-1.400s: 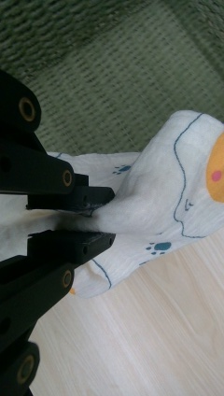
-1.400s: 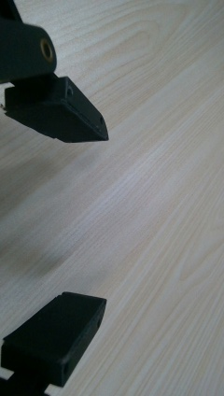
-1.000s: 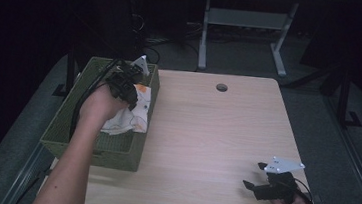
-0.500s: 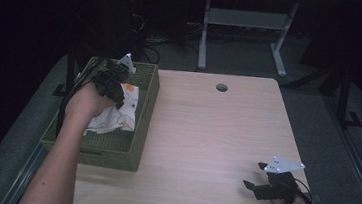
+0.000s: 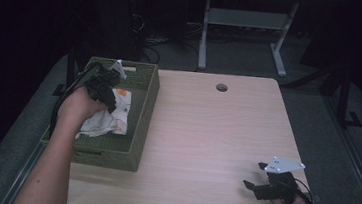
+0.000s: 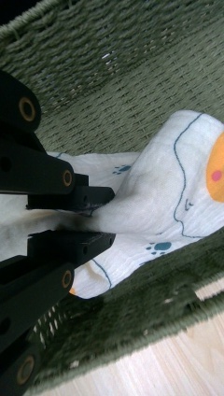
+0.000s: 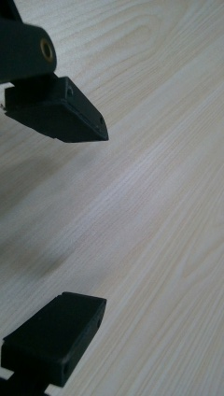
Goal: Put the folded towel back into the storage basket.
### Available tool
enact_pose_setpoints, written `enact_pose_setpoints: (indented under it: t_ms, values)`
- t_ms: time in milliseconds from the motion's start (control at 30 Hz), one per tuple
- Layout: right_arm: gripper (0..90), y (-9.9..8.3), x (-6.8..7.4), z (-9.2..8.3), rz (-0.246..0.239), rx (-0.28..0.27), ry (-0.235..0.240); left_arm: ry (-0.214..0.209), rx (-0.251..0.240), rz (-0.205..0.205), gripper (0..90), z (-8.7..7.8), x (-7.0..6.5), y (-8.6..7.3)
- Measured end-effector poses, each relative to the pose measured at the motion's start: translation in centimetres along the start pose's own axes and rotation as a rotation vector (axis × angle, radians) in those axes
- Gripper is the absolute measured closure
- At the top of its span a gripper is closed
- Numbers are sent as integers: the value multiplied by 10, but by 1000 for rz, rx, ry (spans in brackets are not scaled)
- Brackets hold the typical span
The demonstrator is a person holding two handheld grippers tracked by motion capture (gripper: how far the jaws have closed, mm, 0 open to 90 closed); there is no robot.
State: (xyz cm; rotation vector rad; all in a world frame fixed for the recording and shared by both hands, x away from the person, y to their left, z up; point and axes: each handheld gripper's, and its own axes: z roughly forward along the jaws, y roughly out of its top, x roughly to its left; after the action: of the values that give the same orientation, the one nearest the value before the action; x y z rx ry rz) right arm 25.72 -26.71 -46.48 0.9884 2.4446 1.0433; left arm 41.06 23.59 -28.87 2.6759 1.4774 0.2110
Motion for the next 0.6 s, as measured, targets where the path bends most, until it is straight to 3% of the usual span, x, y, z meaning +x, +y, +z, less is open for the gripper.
enact_pose_setpoints:
  t_ms: [333, 600]
  values:
    - [159, 0, 0, 2, 5, 8, 1, -28, 23, 19, 803, 28, 19, -5]
    - [159, 0, -2, 3, 7, 8, -4, -47, 29, 68, 800, 51, 26, -3]
